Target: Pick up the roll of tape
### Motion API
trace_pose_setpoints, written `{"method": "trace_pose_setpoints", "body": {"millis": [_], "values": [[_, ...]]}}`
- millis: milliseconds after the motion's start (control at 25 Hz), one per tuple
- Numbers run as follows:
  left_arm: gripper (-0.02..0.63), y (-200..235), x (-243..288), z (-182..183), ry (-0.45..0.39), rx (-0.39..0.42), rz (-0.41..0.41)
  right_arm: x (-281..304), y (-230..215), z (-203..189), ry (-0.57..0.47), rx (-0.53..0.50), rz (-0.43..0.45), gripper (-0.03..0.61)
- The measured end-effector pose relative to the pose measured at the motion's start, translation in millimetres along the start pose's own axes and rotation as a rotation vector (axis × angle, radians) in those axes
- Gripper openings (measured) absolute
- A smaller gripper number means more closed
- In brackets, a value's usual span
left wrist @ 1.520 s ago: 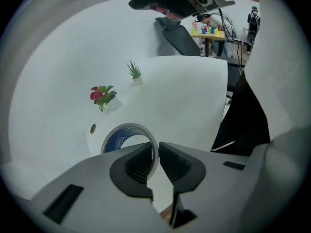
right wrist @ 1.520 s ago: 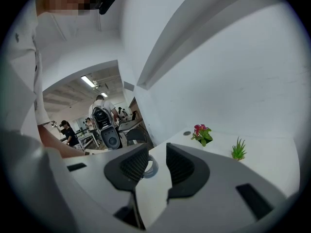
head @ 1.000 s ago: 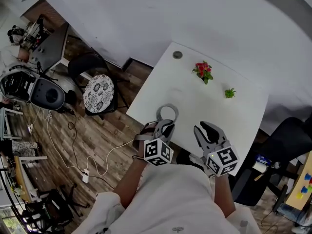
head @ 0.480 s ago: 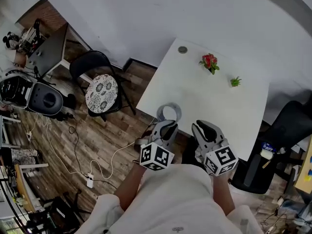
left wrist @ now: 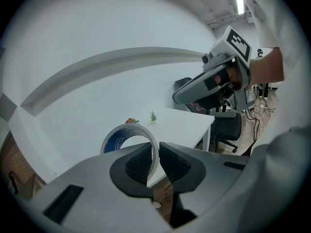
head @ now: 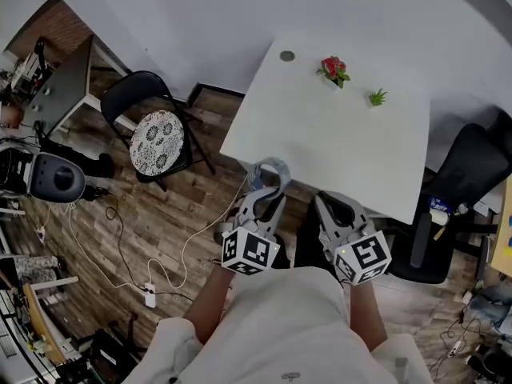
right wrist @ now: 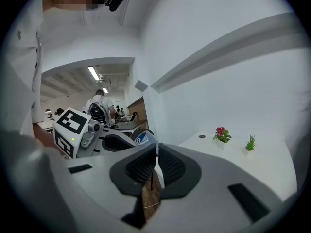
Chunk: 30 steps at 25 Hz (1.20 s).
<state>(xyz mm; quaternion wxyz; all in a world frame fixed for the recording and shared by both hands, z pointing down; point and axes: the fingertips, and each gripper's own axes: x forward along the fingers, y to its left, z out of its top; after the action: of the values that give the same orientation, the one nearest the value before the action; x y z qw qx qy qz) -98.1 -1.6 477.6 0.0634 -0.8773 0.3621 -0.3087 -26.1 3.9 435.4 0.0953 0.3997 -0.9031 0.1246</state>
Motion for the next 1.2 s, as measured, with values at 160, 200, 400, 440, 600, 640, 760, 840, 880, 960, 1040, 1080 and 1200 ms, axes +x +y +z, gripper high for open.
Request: {"method": "trace_pose_setpoints", "body": {"millis": [160, 200, 400, 440, 600, 640, 760, 840, 880, 960, 1040, 1080, 1200], "values": [[0.061, -15.5, -15.2, -3.1, -0.023, -0.001, -0.019, -19.7, 16.8, -11.9, 0.003, -0.009, -0.037, 0.015], [0.061, -18.5, -18.2, -2.2, -0.03, 0.001, -0.02, -23.8, 19.3, -15.1, 0.007, -0.006, -0.049, 0.015], [0.061, -25.1, -32.6, 2.4, -0.054, -0.011, -0.017, -33.1, 33.9, -16.6, 0.0, -0.037, -0.059, 0.008], [0.061, -26.7, -35.2, 4.3, -0.06, -0.015, -0.017, -34.3, 36.4, -15.2, 0.002, -0.047, -0.059, 0.008], [0.061, -25.8, -38.1, 12.1, -0.082, -0.02, -0.007, -32.8, 42.0, -8.6, 0.006, -0.102, -0.052, 0.006], [0.061, -25.4, -38.5, 13.4, -0.088, -0.03, -0.007, -32.9, 43.1, -7.7, 0.005, -0.114, -0.049, 0.006], [0.061, -25.7, -41.3, 17.3, -0.098, -0.051, -0.004, -34.3, 42.5, -7.8, 0.016, -0.123, -0.058, 0.006], [0.06, -25.3, -43.8, 18.9, -0.098, -0.051, 0.001, -34.6, 41.8, -7.5, 0.029, -0.13, -0.067, 0.005], [0.06, -24.9, -44.8, 19.2, -0.098, -0.053, 0.004, -34.7, 42.0, -6.8, 0.033, -0.138, -0.071, 0.005], [0.06, -25.4, -46.2, 19.6, -0.097, -0.055, 0.009, -35.3, 43.3, -5.1, 0.032, -0.146, -0.076, 0.005], [0.06, -28.8, -46.7, 20.8, -0.1, -0.059, 0.009, -36.8, 44.4, -6.0, 0.032, -0.145, -0.073, 0.005], [0.06, -31.3, -46.6, 21.7, -0.102, -0.059, 0.006, -37.7, 44.6, -7.3, 0.035, -0.145, -0.071, 0.005], [0.06, -39.1, -45.2, 23.8, -0.102, -0.045, 0.002, -41.0, 44.3, -11.0, 0.039, -0.146, -0.066, 0.005]]}}
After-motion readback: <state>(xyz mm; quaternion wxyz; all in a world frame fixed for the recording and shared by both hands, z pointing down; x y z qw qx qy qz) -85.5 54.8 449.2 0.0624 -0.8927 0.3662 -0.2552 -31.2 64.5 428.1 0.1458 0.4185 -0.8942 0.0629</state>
